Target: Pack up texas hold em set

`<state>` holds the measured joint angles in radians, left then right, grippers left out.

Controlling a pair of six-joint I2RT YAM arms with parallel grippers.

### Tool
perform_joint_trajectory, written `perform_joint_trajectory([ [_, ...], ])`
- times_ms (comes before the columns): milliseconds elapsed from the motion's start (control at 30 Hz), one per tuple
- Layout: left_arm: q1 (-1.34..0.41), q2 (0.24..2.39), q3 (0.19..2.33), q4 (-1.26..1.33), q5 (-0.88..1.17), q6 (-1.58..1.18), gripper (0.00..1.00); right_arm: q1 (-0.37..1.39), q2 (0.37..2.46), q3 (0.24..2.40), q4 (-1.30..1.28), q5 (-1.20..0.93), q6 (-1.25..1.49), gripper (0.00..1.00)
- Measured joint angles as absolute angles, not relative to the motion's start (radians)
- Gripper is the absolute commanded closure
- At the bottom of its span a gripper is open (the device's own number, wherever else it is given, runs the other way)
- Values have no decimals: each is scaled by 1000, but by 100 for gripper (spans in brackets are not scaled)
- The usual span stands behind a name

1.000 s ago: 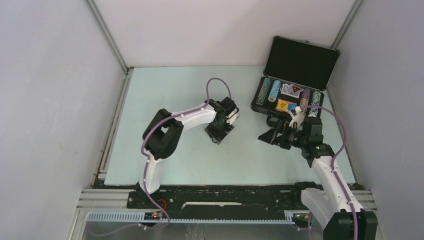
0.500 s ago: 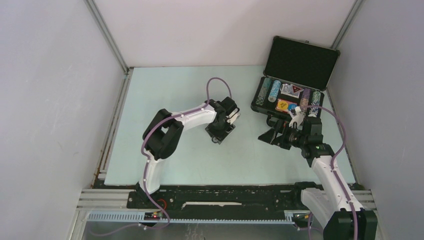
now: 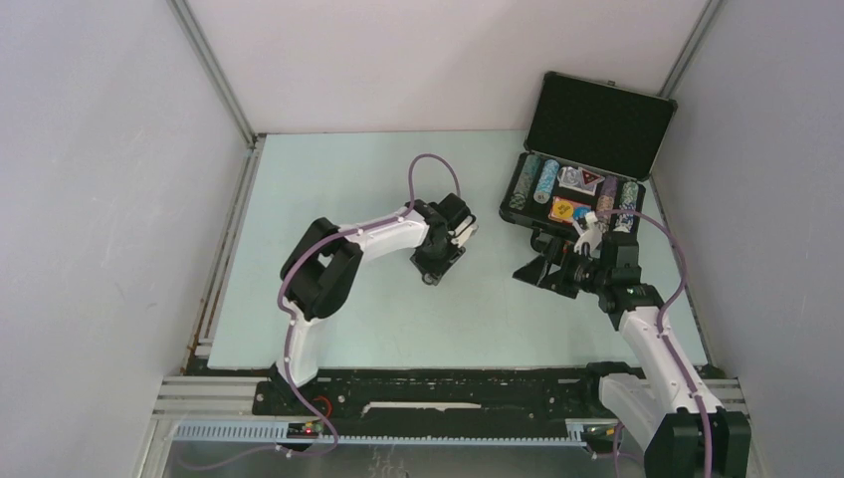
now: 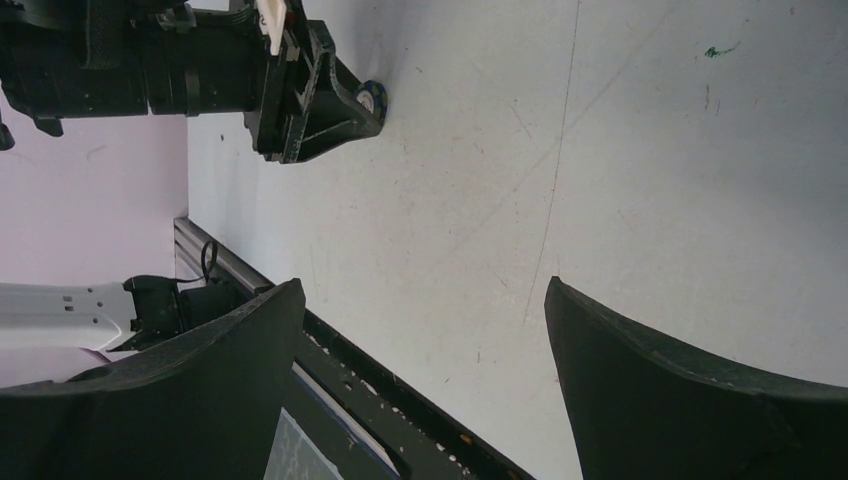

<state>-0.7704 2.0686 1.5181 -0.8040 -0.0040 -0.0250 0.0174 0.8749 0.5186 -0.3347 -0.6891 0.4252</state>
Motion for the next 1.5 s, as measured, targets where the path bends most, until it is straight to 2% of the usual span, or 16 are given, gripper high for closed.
perform_joint_trajectory([
  [400, -770, 1951, 1452, -759, -15, -25, 79, 49, 994, 518, -270, -734, 504, 1],
  [767, -836, 1780, 1419, -787, 57, 72, 81, 111, 1261, 529, -43, -851, 733, 12],
  [967, -894, 1705, 1401, -804, 88, 142, 83, 207, 1438, 599, 75, -924, 811, 18],
  [1333, -923, 1682, 1364, -810, 93, 186, 84, 377, 1584, 622, 345, -973, 946, 41],
  [1500, -923, 1682, 1355, -804, 93, 186, 84, 424, 1628, 622, 424, -974, 992, 43],
])
